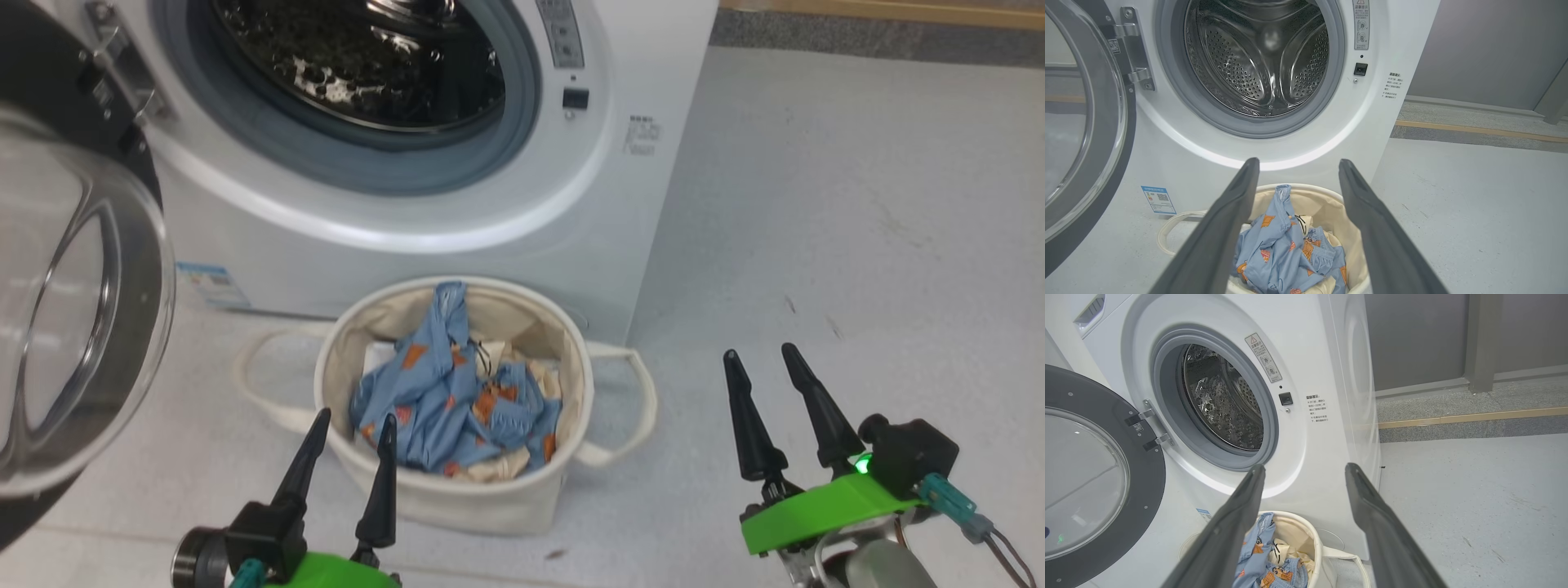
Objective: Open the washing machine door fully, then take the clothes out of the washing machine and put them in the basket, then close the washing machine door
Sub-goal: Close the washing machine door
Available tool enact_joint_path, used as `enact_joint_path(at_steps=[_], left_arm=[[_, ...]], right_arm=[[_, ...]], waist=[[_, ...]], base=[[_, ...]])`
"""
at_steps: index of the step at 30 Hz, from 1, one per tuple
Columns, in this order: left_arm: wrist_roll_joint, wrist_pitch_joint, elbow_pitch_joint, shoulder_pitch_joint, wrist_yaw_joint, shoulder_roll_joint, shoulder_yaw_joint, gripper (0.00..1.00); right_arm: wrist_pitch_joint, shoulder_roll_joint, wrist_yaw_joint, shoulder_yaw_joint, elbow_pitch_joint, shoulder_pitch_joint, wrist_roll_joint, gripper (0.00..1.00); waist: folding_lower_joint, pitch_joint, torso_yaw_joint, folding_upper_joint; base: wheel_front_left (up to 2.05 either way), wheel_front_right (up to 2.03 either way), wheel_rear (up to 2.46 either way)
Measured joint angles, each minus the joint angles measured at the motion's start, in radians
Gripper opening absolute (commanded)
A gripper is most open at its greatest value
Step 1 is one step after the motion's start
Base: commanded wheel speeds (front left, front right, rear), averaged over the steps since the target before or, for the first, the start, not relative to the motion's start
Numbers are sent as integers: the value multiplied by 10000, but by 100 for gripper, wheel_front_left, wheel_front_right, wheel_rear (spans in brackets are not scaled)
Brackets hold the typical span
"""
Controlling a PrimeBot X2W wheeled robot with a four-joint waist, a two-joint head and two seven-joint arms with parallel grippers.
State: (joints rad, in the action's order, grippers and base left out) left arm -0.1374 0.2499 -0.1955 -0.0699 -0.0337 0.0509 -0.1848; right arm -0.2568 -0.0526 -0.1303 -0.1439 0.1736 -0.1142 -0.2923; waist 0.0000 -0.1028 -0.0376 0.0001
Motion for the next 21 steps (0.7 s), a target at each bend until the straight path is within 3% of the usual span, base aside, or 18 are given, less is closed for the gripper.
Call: enact_joint_path(at_steps=[8,11,21], left_arm=[[-184,0,25,2,-115,-2,151,100],[222,0,157,3,-167,15,171,100],[554,0,332,8,-188,8,54,100]], right_arm=[[0,0,0,-4,2,4,0,100],[0,0,0,-10,2,4,0,100],[0,2,0,-23,-2,4,0,100]], waist=[[0,-40,67,0],[0,-67,101,0],[0,-142,180,0]], base=[[-212,186,26],[-158,121,37],[-52,52,1]])
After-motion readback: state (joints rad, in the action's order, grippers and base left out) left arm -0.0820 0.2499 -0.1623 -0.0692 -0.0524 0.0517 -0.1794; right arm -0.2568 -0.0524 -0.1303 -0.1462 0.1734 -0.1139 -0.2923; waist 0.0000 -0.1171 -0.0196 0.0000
